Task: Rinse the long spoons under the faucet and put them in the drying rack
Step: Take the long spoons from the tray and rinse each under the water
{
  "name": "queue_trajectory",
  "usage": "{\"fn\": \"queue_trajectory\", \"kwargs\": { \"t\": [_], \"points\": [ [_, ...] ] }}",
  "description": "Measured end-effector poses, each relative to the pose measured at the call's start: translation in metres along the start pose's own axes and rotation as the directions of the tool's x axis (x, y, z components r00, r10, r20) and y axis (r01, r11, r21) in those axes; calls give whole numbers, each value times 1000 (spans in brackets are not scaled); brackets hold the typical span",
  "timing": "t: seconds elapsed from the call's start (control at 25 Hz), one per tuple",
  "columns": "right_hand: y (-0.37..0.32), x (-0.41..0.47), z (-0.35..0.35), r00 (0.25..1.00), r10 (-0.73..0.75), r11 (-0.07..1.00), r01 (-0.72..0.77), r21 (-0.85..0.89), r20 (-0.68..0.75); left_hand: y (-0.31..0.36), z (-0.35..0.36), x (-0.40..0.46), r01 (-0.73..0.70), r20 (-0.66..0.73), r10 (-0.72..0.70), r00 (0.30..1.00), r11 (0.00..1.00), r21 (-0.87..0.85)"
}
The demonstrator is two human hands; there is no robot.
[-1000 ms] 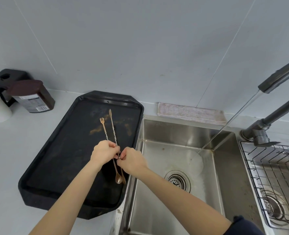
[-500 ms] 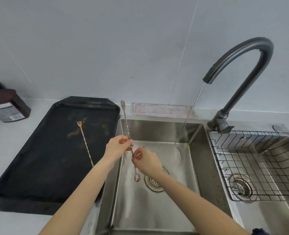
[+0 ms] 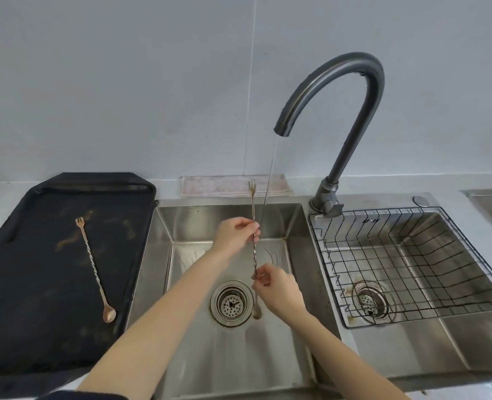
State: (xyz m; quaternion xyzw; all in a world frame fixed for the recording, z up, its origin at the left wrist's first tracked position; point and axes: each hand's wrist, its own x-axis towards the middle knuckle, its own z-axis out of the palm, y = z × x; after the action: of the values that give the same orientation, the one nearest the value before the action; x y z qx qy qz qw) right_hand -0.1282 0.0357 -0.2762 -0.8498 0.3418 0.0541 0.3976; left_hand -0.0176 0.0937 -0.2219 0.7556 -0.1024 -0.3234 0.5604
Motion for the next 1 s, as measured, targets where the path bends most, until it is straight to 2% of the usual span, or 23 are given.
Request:
{"fn": "queue_trajectory", "kwargs": {
  "t": [0.28,0.64,0.76,0.88,1.0],
  "points": [
    [23,6,-16,997,-20,996,26,88,-76,35,23,30,-30,5,31,1000,999,-39],
    [36,16,-30,994,1,997,7,74,-111,39,35,37,-69,-67,58,996,981,-181],
    [37,18,-33,996,12,997,-4,79,-93,28,39,29,-24,-34,18,999,983,-181],
    [39,11,-30,999,12,999,-9,45,-52,40,33,34,-42,-69,31,997,984,-176],
    [39,6,-28,999,-5,1000,6,30,-34,49,31,36,-51,-96,23,995,953,-299]
  ]
}}
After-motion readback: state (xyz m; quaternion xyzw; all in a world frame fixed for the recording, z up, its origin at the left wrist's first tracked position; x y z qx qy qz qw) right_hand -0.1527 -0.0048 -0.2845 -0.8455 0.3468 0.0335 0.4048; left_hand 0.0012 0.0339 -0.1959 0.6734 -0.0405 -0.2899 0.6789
